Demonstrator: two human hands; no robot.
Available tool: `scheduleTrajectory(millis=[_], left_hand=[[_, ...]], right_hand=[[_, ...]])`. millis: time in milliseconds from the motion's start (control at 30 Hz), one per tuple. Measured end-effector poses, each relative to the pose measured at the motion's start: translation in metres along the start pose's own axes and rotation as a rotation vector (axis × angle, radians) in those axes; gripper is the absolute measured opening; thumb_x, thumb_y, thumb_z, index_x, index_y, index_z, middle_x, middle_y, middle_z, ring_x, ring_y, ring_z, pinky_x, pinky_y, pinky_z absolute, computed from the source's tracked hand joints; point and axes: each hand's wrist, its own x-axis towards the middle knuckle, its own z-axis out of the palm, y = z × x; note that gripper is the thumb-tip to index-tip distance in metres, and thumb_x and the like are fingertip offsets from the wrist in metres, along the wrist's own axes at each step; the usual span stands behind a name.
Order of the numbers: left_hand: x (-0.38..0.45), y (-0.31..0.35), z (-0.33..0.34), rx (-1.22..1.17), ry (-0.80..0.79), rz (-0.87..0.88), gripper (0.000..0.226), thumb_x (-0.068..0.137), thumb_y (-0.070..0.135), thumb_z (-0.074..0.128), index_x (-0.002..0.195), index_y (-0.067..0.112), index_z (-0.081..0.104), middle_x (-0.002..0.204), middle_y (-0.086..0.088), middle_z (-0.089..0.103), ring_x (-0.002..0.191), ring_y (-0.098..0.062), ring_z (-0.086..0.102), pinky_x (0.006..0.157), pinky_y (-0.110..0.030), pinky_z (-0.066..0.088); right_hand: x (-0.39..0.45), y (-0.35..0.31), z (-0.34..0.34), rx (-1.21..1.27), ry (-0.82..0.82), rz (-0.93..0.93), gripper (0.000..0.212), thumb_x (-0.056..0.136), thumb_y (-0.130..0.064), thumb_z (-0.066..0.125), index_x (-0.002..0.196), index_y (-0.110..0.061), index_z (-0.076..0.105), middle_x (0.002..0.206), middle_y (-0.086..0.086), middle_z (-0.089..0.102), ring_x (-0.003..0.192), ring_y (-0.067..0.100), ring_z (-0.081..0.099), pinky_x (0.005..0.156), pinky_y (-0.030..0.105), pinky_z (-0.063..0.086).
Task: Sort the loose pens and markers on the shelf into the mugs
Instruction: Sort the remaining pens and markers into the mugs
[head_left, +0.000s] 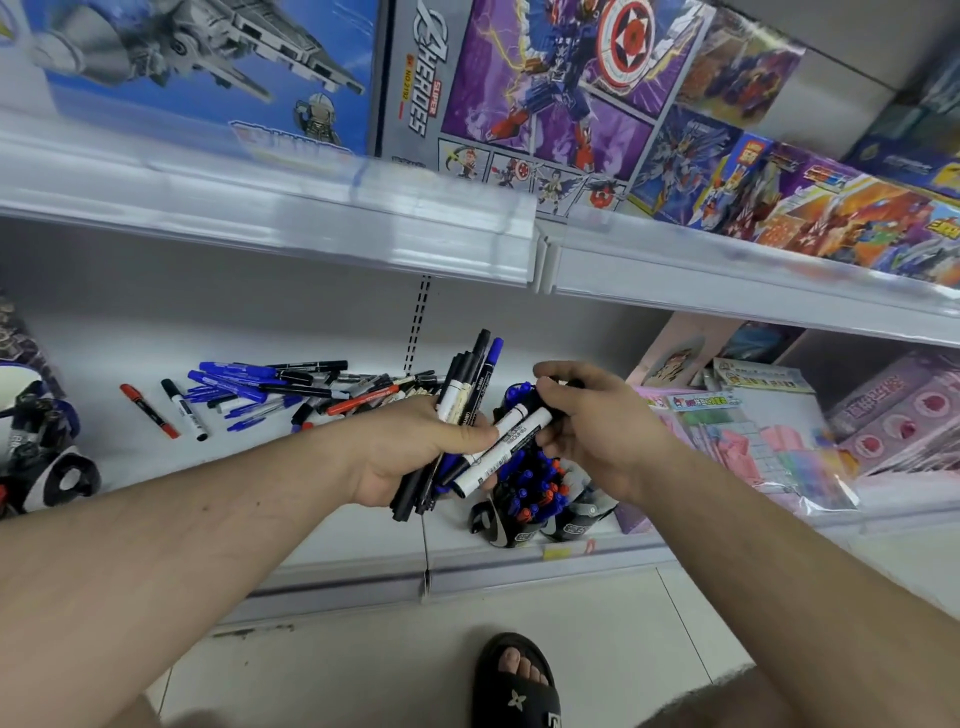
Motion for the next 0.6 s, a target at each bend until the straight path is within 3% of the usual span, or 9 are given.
scheduleTrajectory(millis=[67, 100, 167, 267, 367, 600], left_hand=[[0.002, -0.002, 0.002, 0.048, 0.035, 0.02, 0.012, 0.082, 0.015, 0.076, 0.089, 0.013, 0.065, 0.088, -0.009, 0.071, 0.086, -0.026, 0.066, 0.077, -0.03, 0.051], [0.001, -0.002, 0.005, 0.07, 0.049, 0.017, 0.014, 0.08, 0.019, 0.079, 0.085, 0.013, 0.066, 0.085, -0.005, 0.072, 0.086, -0.024, 0.066, 0.08, -0.031, 0.048], [0.002, -0.002, 0.009, 0.065, 0.052, 0.008, 0.025, 0.074, 0.03, 0.082, 0.084, 0.013, 0.067, 0.082, -0.005, 0.074, 0.08, -0.022, 0.067, 0.068, -0.028, 0.048], [0.003, 0.0, 0.01, -0.009, 0.105, -0.004, 0.01, 0.088, 0.021, 0.07, 0.084, 0.015, 0.063, 0.08, -0.004, 0.075, 0.067, -0.016, 0.07, 0.052, -0.024, 0.048], [0.004, -0.001, 0.008, -0.035, 0.169, -0.032, 0.007, 0.094, 0.02, 0.065, 0.09, 0.014, 0.062, 0.079, -0.002, 0.075, 0.06, -0.011, 0.067, 0.055, -0.024, 0.051], [0.011, -0.009, 0.014, -0.019, 0.191, -0.073, 0.006, 0.095, 0.02, 0.064, 0.094, 0.014, 0.063, 0.082, -0.003, 0.075, 0.063, -0.013, 0.064, 0.056, -0.025, 0.052]], right_hand=[[-0.002, 0.001, -0.002, -0.033, -0.041, -0.002, 0.008, 0.099, -0.009, 0.056, 0.106, -0.008, 0.059, 0.058, 0.005, 0.061, 0.047, 0.018, 0.051, 0.043, 0.027, 0.043], [-0.002, 0.0, -0.004, -0.058, -0.046, -0.012, 0.005, 0.099, -0.009, 0.055, 0.102, -0.008, 0.059, 0.058, 0.005, 0.061, 0.046, 0.018, 0.051, 0.043, 0.027, 0.042], [0.001, -0.006, -0.013, -0.077, -0.003, -0.054, 0.004, 0.099, -0.008, 0.054, 0.097, -0.007, 0.058, 0.064, 0.008, 0.062, 0.046, 0.019, 0.05, 0.044, 0.028, 0.039], [0.008, -0.017, -0.041, -0.034, 0.18, -0.137, 0.005, 0.099, -0.007, 0.053, 0.094, -0.008, 0.055, 0.078, 0.014, 0.06, 0.048, 0.021, 0.051, 0.044, 0.029, 0.042], [0.012, -0.016, -0.068, -0.034, 0.283, -0.175, 0.009, 0.1, -0.007, 0.052, 0.092, -0.01, 0.051, 0.082, 0.017, 0.058, 0.049, 0.021, 0.052, 0.045, 0.028, 0.046], [0.01, -0.007, -0.086, 0.017, 0.192, -0.133, 0.011, 0.1, -0.004, 0.05, 0.094, -0.011, 0.056, 0.082, 0.012, 0.055, 0.052, 0.021, 0.052, 0.047, 0.029, 0.046]])
